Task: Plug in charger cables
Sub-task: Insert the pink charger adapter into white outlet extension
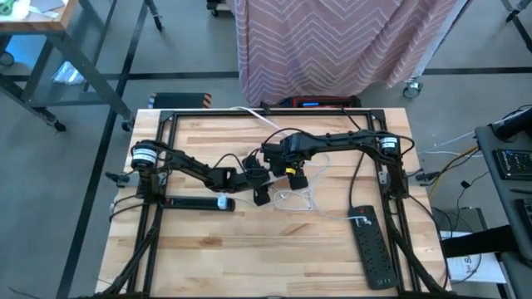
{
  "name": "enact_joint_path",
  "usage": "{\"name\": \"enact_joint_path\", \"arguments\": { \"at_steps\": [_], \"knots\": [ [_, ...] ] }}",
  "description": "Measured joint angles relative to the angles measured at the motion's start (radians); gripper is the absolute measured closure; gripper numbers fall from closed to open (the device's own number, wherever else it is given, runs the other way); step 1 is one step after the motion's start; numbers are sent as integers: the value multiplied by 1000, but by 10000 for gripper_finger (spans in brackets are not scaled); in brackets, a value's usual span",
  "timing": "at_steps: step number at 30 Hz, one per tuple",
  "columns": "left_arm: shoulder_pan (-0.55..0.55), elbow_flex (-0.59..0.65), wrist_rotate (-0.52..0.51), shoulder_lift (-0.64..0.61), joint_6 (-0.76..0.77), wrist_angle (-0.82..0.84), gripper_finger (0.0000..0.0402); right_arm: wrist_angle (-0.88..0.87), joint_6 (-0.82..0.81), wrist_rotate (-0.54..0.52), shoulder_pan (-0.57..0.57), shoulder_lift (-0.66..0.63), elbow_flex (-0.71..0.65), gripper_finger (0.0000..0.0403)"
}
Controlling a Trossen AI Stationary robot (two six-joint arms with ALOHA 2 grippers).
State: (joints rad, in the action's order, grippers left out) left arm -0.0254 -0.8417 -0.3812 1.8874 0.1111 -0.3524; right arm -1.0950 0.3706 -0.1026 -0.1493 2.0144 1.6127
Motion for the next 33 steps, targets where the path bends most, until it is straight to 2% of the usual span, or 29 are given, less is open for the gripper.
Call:
{"name": "enact_joint_path", "arguments": {
  "at_steps": [9,17,22,29,33],
  "knots": [
    [-11,4,-5,1,3,-33,220,46,17,5,0,0,-25,264],
    [-16,5,-5,0,11,-59,225,159,15,23,-4,-9,-119,264],
    [-16,5,0,-1,21,-62,215,219,8,23,-6,-11,-169,264],
    [-16,5,1,-2,40,-63,225,240,19,25,-6,-11,-178,264],
    [-17,5,0,-3,46,-61,213,264,19,25,-6,-12,-189,264]
  ]
}}
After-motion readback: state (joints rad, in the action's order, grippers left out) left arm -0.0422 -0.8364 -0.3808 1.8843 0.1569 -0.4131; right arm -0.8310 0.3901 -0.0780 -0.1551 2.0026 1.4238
